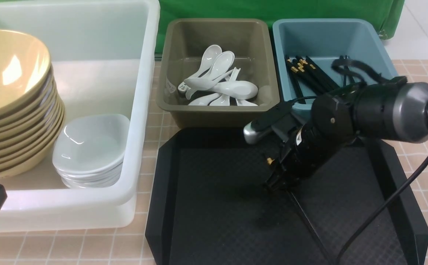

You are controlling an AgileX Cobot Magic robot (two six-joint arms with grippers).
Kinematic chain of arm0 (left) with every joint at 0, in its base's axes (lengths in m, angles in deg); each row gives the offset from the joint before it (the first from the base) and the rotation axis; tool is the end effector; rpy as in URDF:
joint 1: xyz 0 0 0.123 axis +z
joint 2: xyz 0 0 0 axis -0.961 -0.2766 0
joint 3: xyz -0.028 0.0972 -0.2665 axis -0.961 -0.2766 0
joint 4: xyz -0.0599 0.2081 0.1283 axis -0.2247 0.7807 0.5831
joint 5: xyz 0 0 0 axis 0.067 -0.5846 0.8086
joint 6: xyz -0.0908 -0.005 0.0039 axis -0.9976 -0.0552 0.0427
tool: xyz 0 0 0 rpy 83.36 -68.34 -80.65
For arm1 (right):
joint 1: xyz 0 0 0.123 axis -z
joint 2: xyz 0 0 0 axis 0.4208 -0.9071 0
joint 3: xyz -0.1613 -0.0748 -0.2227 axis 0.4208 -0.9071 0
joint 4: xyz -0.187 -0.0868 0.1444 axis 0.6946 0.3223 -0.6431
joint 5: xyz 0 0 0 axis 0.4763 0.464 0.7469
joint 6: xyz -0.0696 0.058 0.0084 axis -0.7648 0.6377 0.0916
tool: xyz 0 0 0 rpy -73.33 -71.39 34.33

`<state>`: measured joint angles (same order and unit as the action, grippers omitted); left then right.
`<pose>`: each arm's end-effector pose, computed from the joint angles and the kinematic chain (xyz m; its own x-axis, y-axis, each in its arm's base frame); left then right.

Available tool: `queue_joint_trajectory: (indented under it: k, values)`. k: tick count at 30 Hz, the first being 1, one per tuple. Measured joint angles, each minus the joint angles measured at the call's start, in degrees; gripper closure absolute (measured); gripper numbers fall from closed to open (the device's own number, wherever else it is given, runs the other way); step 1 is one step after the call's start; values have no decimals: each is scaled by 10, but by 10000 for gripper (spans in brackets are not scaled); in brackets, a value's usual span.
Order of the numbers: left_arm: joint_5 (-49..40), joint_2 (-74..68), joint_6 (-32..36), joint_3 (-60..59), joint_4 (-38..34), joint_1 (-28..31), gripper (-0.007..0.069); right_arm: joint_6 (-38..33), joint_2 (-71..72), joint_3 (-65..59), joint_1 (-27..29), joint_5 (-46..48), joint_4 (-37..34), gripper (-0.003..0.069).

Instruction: On brown table put chopsticks spoon bowls plates into blue grey white boxes.

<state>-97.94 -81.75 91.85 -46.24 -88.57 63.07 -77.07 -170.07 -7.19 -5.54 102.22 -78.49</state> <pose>0.0457 -0.0111 0.2711 -0.0119 0.2206 -0.9753 0.2204 0.9520 0.2126 0.3249 0.1921 0.1520 -0.7243 -0.6186 -0.3047 -0.6393 0.7680 -0.0396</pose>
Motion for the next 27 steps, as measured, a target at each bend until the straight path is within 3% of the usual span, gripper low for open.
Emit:
queue_joint_trajectory:
  k: [1, 3, 11, 27]
  values:
    - [0, 0, 0, 0, 0, 0, 616, 0, -4, 5, -14, 6, 36, 493]
    - [0, 0, 0, 0, 0, 0, 616, 3, -5, 8, -24, 10, 63, 510]
    - [0, 0, 0, 0, 0, 0, 616, 45, 27, -8, -34, 1, 91, 506]
    - [0, 0, 0, 0, 0, 0, 616, 35, 169, -19, -34, -8, 84, 511]
